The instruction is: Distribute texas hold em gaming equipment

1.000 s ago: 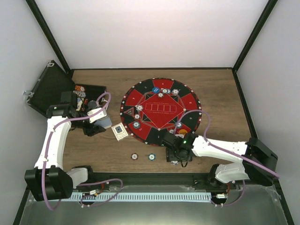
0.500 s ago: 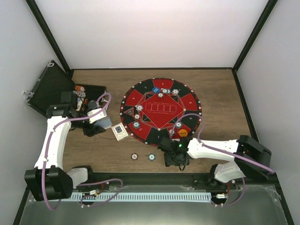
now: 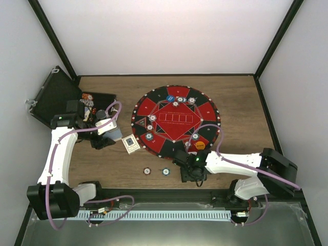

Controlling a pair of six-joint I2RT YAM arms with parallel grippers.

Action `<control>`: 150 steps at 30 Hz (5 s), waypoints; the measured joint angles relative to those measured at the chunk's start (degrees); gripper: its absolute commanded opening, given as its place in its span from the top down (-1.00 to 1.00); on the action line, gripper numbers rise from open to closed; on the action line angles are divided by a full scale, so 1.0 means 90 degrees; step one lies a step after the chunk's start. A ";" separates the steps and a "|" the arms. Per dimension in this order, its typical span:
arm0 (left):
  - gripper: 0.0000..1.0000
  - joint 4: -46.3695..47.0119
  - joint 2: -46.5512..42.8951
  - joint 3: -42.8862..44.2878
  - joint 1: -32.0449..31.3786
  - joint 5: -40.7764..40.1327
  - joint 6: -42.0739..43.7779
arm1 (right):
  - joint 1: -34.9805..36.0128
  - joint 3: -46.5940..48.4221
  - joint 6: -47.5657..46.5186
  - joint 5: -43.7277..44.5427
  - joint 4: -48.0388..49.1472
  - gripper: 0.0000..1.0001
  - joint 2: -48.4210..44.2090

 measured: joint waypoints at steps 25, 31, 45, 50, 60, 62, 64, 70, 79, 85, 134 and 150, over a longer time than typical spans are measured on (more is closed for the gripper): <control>0.78 0.0000 0.0000 0.0000 0.0000 -0.0002 0.0002 | 0.0005 0.0299 -0.0087 0.0277 -0.0175 0.15 0.0359; 0.78 0.0000 0.0000 0.0000 0.0000 -0.0005 0.0005 | 0.0005 0.0369 -0.0107 0.0333 -0.0223 0.25 0.0359; 0.78 -0.0002 0.0000 0.0000 0.0000 -0.0005 0.0007 | -0.0138 0.1066 -0.0257 0.0532 -0.0840 0.68 0.0107; 0.78 -0.0005 0.0000 0.0000 0.0000 -0.0005 0.0007 | -0.1156 0.1797 -0.0828 0.0716 -0.0918 0.69 -0.0046; 0.78 -0.0012 0.0000 0.0000 0.0000 -0.0005 0.0007 | -0.3687 0.2448 -0.2348 0.0884 -0.0449 0.71 0.0289; 0.79 -0.0012 0.0000 0.0000 0.0000 -0.0005 0.0007 | -0.4048 0.2443 -0.2528 0.0879 -0.0294 0.71 0.0491; 0.78 -0.0012 0.0000 0.0000 0.0000 -0.0002 0.0007 | -0.4364 0.2426 -0.2671 0.0852 -0.0100 0.71 0.0714; 0.79 -0.0012 0.0000 0.0000 0.0000 0.0002 0.0012 | -0.4743 0.2404 -0.2875 0.0721 0.0403 0.72 0.1457; 0.78 -0.0015 0.0000 0.0000 0.0000 0.0034 0.0027 | -0.4821 0.2288 -0.2914 0.0644 0.0884 0.70 0.2327; 0.79 -0.0022 0.0000 0.0000 0.0000 0.0049 0.0029 | -0.4826 0.2263 -0.2914 0.0646 0.0957 0.37 0.2429; 0.78 -0.0073 0.0080 0.0000 -0.0165 0.0270 0.0024 | -0.2382 0.3764 -0.1855 -0.2234 0.1700 -0.65 0.0952; 0.79 -0.0044 -0.0129 0.0000 -0.0483 0.0452 -0.0012 | -0.1702 0.3444 -0.0661 -0.4847 0.4571 -0.58 0.1603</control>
